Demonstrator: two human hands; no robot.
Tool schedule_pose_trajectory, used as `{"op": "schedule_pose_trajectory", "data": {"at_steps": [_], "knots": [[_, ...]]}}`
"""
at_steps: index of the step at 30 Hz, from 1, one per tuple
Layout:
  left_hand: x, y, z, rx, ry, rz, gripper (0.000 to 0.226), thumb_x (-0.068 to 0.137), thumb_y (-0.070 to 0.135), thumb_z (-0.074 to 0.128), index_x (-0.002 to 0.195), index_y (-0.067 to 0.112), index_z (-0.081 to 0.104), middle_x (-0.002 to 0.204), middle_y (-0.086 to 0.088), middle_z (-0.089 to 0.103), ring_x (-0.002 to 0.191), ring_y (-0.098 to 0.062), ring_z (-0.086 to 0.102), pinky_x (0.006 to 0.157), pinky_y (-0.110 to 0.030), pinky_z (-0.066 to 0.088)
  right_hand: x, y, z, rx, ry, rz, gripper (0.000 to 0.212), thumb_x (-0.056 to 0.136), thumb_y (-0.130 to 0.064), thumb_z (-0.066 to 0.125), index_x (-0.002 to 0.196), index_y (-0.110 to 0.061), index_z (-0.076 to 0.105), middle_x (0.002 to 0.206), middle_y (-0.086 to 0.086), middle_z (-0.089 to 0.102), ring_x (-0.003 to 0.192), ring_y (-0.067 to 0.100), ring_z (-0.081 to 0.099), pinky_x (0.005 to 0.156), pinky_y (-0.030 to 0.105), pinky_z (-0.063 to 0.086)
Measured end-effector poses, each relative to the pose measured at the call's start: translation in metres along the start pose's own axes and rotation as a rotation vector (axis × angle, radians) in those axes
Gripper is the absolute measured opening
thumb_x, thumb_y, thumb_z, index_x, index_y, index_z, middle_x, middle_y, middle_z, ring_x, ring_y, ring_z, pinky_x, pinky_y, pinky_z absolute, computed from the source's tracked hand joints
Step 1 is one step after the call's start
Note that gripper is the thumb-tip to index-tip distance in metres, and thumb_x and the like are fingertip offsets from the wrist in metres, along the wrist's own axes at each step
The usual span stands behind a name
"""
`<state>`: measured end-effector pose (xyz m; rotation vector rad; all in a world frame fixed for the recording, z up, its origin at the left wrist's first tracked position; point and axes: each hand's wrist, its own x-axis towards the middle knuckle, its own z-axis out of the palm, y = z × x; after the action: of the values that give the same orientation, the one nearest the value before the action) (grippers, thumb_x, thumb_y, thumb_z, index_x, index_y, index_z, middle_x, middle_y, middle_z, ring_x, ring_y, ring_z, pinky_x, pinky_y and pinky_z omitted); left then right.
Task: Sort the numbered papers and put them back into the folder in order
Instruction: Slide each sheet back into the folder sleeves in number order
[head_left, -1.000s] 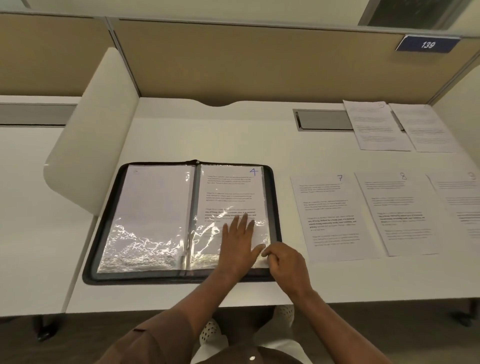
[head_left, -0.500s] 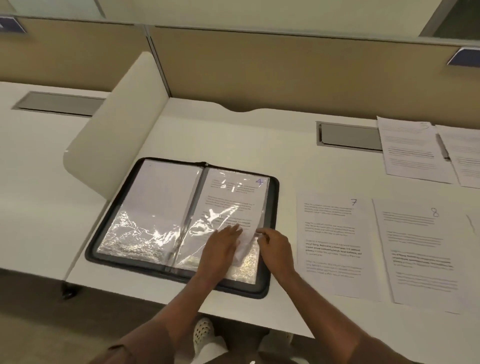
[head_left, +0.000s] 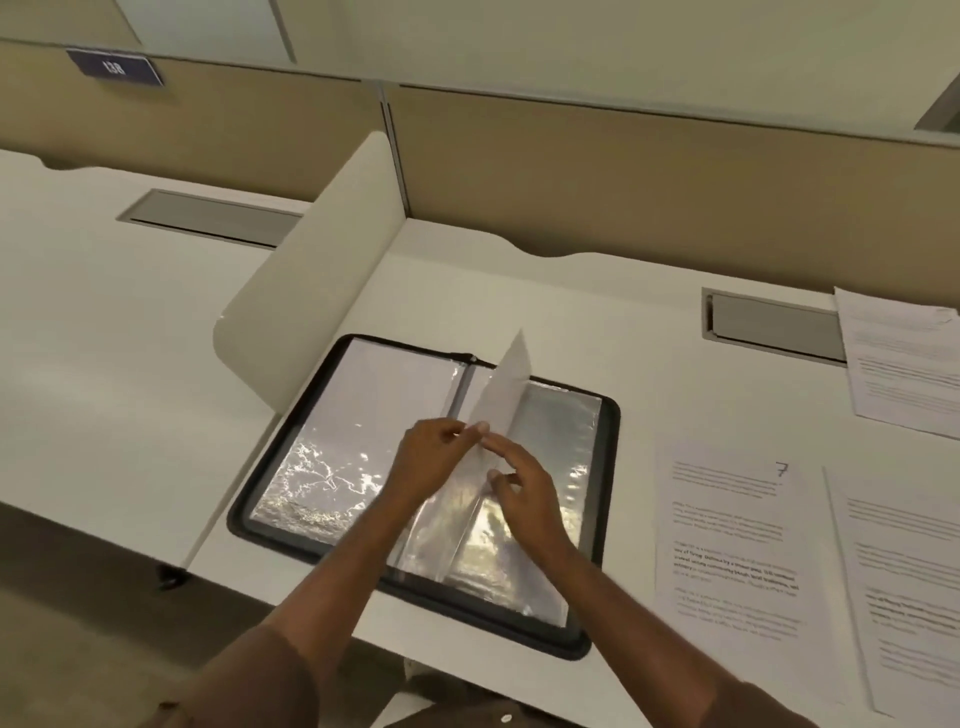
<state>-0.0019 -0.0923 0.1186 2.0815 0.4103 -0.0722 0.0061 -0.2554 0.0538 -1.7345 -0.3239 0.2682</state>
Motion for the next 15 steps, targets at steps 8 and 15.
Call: {"op": "schedule_pose_trajectory", "data": {"at_steps": [8,15], "knots": [[0.060,-0.058,-0.140,0.220,0.096,-0.169,0.027,0.086,0.022,0.078,0.075,-0.001,0.071,0.071,-0.019,0.066,0.069,-0.035,0.063,0.061,-0.031,0.041,0.048,-0.013,0.071,-0.414,-0.122,-0.229,0.046,0.097,-0.021,0.056,0.142,-0.031,0.056,0.156,-0.016,0.041,0.144,0.006,0.036,0.118,0.023,0.028],[0.058,-0.124,-0.186,0.440,0.317,-0.074,0.025,0.092,0.021,0.068,0.117,0.018,0.070,0.106,-0.002,0.074,0.095,-0.028,0.069,0.080,-0.035,0.051,0.079,0.017,0.131,-0.783,-0.424,-0.353,0.058,0.101,-0.038,0.041,0.157,-0.025,0.034,0.168,-0.002,0.014,0.155,0.017,0.013,0.125,0.032,0.013]]}}
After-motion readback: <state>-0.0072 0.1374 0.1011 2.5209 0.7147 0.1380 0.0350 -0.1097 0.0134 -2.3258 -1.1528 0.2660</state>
